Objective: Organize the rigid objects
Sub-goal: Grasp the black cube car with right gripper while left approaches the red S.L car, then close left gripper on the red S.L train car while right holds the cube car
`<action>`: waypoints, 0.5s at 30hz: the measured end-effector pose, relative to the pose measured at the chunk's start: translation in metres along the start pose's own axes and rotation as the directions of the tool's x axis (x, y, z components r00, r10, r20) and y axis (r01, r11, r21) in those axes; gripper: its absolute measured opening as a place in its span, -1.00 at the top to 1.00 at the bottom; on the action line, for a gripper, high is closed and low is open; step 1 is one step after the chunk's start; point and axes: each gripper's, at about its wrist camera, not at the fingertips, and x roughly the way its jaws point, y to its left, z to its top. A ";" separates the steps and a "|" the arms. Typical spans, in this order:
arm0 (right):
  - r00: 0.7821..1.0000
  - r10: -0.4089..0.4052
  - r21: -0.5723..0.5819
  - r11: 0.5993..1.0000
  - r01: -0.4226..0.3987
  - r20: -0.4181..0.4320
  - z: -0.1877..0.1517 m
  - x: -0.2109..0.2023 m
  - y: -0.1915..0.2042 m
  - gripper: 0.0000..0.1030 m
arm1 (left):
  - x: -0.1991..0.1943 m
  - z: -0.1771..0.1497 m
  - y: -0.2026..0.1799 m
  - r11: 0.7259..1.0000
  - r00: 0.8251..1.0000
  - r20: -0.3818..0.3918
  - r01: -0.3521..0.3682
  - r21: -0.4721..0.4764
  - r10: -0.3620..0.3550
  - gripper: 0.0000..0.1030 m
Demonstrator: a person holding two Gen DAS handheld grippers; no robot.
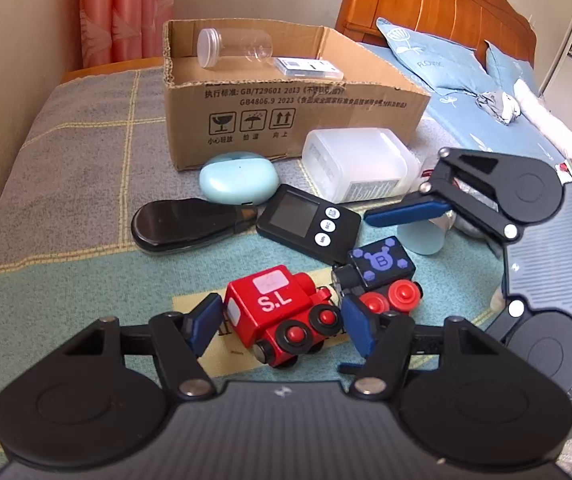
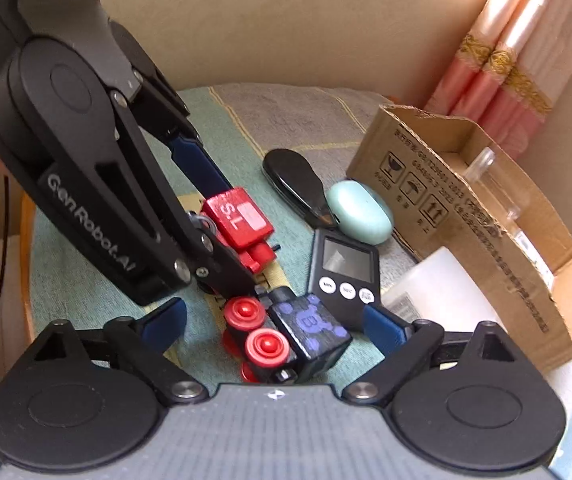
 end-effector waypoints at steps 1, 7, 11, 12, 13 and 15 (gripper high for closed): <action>1.000 0.024 0.007 1.000 -0.024 0.001 0.001 -0.001 -0.001 -0.60 | 0.000 0.000 0.000 1.000 1.000 0.000 -0.004 0.001 0.004 -0.26; 1.000 0.017 0.029 0.999 -0.017 0.003 -0.005 -0.011 0.004 -0.19 | -0.001 0.002 0.003 0.999 0.999 0.006 -0.033 -0.010 0.033 -0.25; 1.000 0.023 0.065 0.998 -0.024 0.016 -0.012 -0.021 0.009 -0.13 | -0.001 0.002 0.003 1.000 1.000 0.003 -0.021 -0.015 0.022 -0.27; 1.000 0.017 0.074 0.997 -0.018 0.015 -0.014 -0.023 0.010 -0.13 | -0.001 0.002 0.001 1.000 1.000 0.001 -0.019 -0.010 0.019 -0.30; 1.000 0.015 0.083 0.996 -0.016 0.017 -0.015 -0.026 0.011 -0.13 | 0.000 0.002 0.000 1.000 1.000 -0.003 -0.021 -0.007 0.021 -0.32; 1.000 0.013 0.110 0.994 -0.016 0.026 -0.019 -0.031 0.014 -0.13 | 0.002 0.001 -0.002 1.000 1.000 -0.008 -0.020 -0.014 0.020 -0.32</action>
